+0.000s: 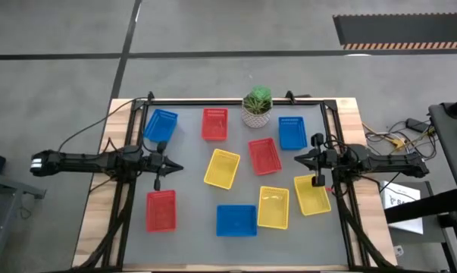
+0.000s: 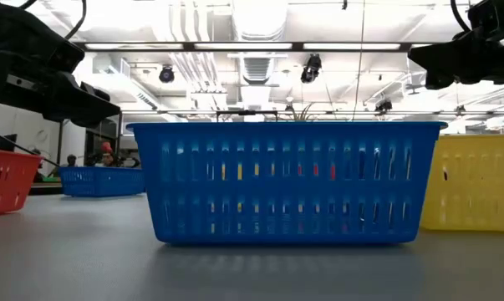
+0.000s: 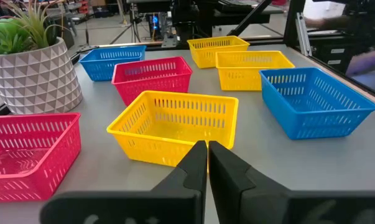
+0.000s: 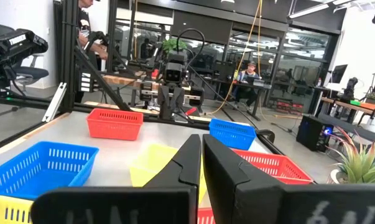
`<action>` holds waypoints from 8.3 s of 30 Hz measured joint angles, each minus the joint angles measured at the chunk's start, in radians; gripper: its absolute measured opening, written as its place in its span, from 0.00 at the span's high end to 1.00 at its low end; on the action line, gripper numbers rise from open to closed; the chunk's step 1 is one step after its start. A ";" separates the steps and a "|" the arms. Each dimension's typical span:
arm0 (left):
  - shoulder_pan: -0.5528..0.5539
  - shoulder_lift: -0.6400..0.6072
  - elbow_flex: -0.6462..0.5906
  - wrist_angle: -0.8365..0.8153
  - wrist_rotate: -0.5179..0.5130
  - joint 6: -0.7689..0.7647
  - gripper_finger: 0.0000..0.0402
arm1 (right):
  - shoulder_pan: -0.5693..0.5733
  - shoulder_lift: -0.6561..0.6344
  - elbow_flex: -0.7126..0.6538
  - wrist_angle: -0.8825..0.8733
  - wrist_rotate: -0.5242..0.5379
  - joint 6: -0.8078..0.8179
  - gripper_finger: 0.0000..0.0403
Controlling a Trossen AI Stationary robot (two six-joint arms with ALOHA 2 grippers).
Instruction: Stack baskets by color
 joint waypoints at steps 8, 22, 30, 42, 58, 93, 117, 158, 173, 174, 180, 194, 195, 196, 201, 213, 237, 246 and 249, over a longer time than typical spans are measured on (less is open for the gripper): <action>0.000 0.000 0.000 0.000 0.000 0.000 1.00 | 0.000 0.000 0.000 0.000 0.000 0.000 0.98; 0.000 0.000 0.000 0.000 0.000 0.000 1.00 | 0.000 0.000 0.000 0.000 0.000 0.000 0.98; 0.000 0.000 0.000 0.000 0.000 0.000 1.00 | 0.000 0.000 0.000 0.000 0.000 0.000 0.98; 0.000 0.000 0.000 0.000 0.000 0.000 1.00 | 0.000 0.000 0.000 0.000 0.000 0.000 0.98; 0.001 0.000 0.000 0.001 -0.014 0.000 1.00 | 0.000 0.000 0.000 0.000 0.000 0.000 0.98; 0.000 0.290 0.009 1.082 -0.196 -0.575 1.00 | 0.000 0.000 0.000 0.106 -0.009 0.220 0.98; -0.165 0.901 0.703 0.706 -0.147 -0.727 1.00 | 0.000 -0.002 0.000 0.167 -0.001 0.145 0.98; -0.506 1.893 2.159 -1.061 0.206 -1.102 1.00 | 0.000 -0.001 0.000 0.128 0.000 0.173 0.98; -0.523 1.918 2.151 -1.013 0.056 -0.387 1.00 | 0.000 0.000 0.000 0.099 0.000 0.192 0.98; -0.523 1.918 2.143 -1.013 0.037 -0.380 1.00 | 0.000 0.000 0.000 0.098 0.000 0.193 0.98; -0.516 1.918 2.117 -1.014 0.015 -0.377 0.89 | 0.000 0.000 0.000 0.087 0.000 0.193 0.98; -0.507 1.916 2.027 -0.990 -0.030 -0.307 0.60 | 0.000 0.000 0.000 0.086 0.000 0.192 0.98; -0.507 1.916 2.018 -0.974 -0.030 -0.308 0.60 | 0.000 0.000 0.000 0.086 0.000 0.192 0.98; -0.507 1.916 2.007 -0.956 -0.029 -0.307 0.60 | 0.000 0.000 0.000 0.086 0.000 0.193 0.98; -0.507 1.916 1.970 -0.910 -0.029 -0.306 0.60 | 0.000 0.000 0.000 0.083 0.000 0.194 0.98; -0.501 1.914 1.901 -0.833 -0.030 -0.313 0.60 | 0.000 0.000 0.000 0.083 0.000 0.194 0.98; -0.497 1.860 1.894 -0.872 0.017 -0.307 0.99 | 0.000 0.000 0.000 0.082 0.000 0.198 0.98; -0.497 1.632 1.894 -0.893 -0.095 -0.313 1.00 | 0.000 0.000 0.000 0.081 0.000 0.198 0.98; -0.498 1.549 1.894 -0.894 -0.212 -0.315 1.00 | 0.000 0.000 0.000 0.081 0.000 0.199 0.98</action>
